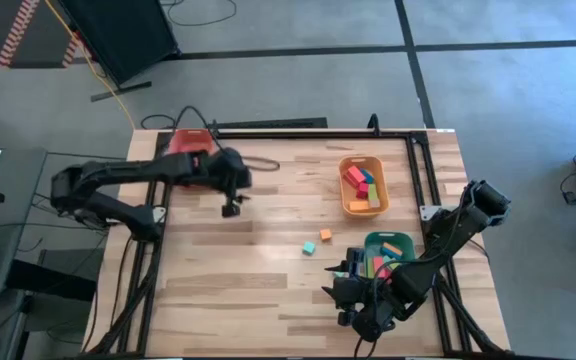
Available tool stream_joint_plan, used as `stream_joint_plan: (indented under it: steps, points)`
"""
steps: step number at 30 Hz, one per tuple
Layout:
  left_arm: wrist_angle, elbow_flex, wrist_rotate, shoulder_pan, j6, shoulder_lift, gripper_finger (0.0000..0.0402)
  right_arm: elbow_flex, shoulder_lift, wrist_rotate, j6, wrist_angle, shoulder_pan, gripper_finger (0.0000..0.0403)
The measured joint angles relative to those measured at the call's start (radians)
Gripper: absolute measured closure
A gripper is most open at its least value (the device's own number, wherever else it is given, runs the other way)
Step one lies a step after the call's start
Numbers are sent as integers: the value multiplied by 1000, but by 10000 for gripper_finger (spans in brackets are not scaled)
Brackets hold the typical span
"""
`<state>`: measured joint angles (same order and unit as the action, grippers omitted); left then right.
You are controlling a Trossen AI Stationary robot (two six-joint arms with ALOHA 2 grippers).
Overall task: Sort blocks by size
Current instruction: Put the top square blue block into the orange bin
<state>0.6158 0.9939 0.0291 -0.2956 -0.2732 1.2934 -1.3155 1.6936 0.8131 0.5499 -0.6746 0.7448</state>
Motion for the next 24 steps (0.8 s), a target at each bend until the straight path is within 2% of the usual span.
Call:
stream_joint_plan:
  steps: [7, 10, 13, 20, 24]
  points:
    - [-218, 0, -10, 197, -46, 3, 182, 0, 0, 0, 12, -5, 5, 148]
    - [-297, 0, -63, 247, -47, 33, 182, 0, 0, -1, 37, -26, 7, 148]
    - [-368, 0, -94, 289, -48, 95, 182, 0, 0, -1, 81, -63, 8, 148]
    - [-498, 0, -98, 347, -82, 278, 182, 0, 0, -2, 150, -112, 11, 148]
    - [-588, 0, -155, 355, -82, 374, 181, 0, 0, -2, 150, -115, 14, 148]
